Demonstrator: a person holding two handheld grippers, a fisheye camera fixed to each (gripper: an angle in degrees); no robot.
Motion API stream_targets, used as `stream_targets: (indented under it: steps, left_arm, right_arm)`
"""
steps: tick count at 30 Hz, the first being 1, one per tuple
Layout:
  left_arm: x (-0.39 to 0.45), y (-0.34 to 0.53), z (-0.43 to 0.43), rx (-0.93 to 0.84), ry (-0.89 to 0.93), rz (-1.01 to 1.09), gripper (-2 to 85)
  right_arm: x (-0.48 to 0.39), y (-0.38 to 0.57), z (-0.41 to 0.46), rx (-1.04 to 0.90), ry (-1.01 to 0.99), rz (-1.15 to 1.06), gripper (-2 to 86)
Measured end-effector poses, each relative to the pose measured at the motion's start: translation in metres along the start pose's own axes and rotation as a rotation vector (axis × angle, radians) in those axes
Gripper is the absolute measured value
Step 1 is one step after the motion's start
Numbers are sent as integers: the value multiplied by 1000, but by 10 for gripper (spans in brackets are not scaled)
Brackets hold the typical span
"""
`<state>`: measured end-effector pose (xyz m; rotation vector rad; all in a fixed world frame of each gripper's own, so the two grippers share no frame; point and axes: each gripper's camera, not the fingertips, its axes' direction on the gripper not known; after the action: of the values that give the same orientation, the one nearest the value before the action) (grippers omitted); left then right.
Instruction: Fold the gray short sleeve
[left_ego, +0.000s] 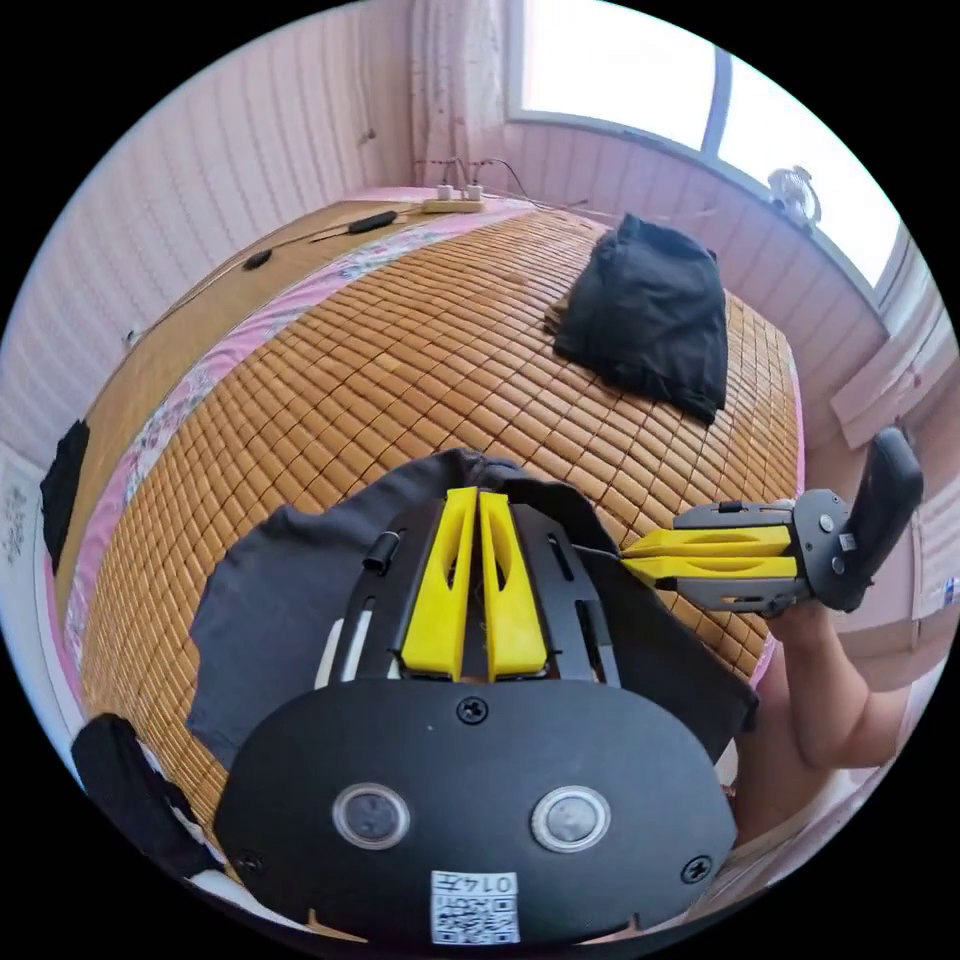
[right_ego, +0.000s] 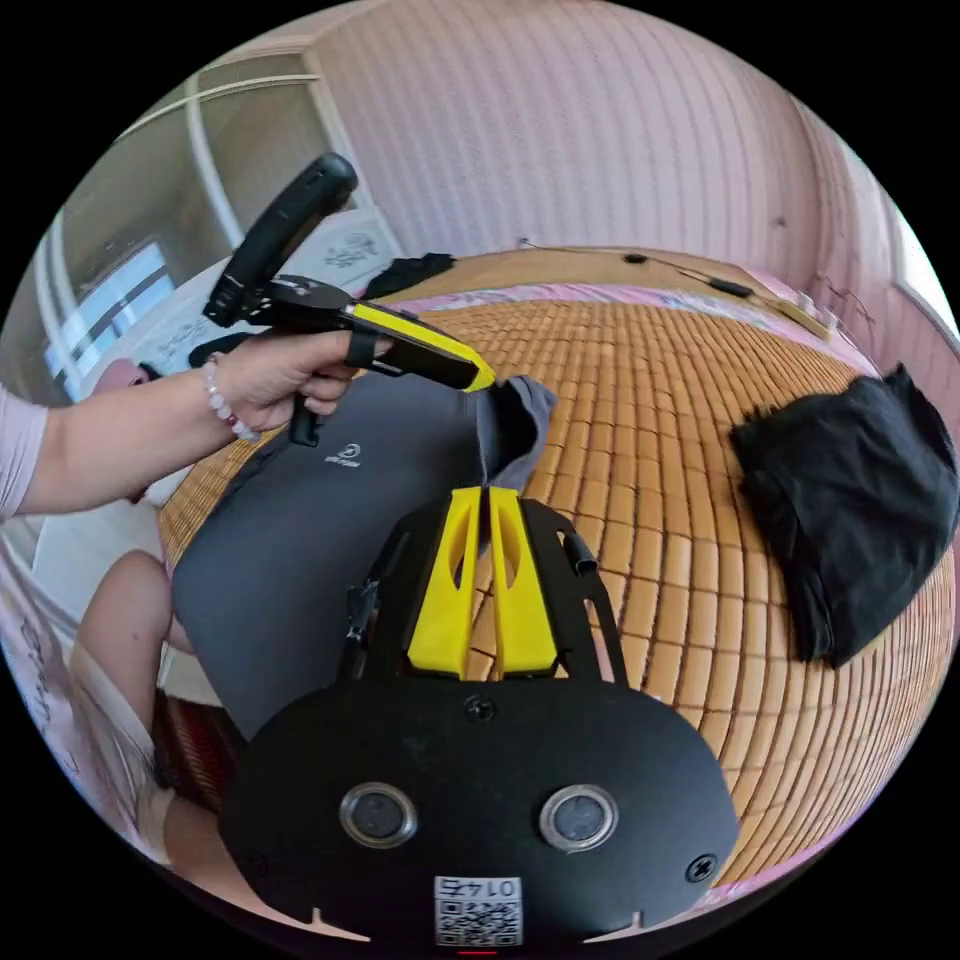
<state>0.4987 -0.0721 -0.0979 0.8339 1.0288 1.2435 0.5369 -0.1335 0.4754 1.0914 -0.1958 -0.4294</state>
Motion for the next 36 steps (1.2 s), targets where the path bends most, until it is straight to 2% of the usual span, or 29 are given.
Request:
stream_targets:
  steps: [2, 5, 12, 16, 21, 24, 28, 32, 36]
  left_arm:
    - [-34, 30, -6, -16, 11, -111, 57]
    - [-62, 48, 0, -119, -15, -201, 76]
    - [-58, 18, 6, -105, 69, -134, 77]
    - [-64, -1, 34, -233, 147, -147, 58]
    - [-77, 4, 9, -167, 78, -139, 37]
    - [-80, 9, 17, -260, 11, -94, 62]
    - [-80, 14, -17, -247, -31, -47, 78]
    - [-73, 30, -61, -238, -175, 96, 82]
    - [-81, 54, -99, -198, -240, 97, 82]
  right_arm:
    - [-2, -1, 0, 0, -57, -35, 42]
    - [7, -1, 8, -40, -95, 5, 46]
    - [-1, -10, 32, -179, -72, -54, 44]
    - [-7, -17, 41, -233, -53, -100, 49]
    - [-1, -22, 41, -227, -82, -91, 45]
    - [1, -26, 43, -233, -95, -85, 45]
    - [8, -31, 42, -220, -131, -70, 48]
    - [17, -32, 34, -155, -185, -39, 44]
    - [19, -30, 30, -121, -231, -23, 31]
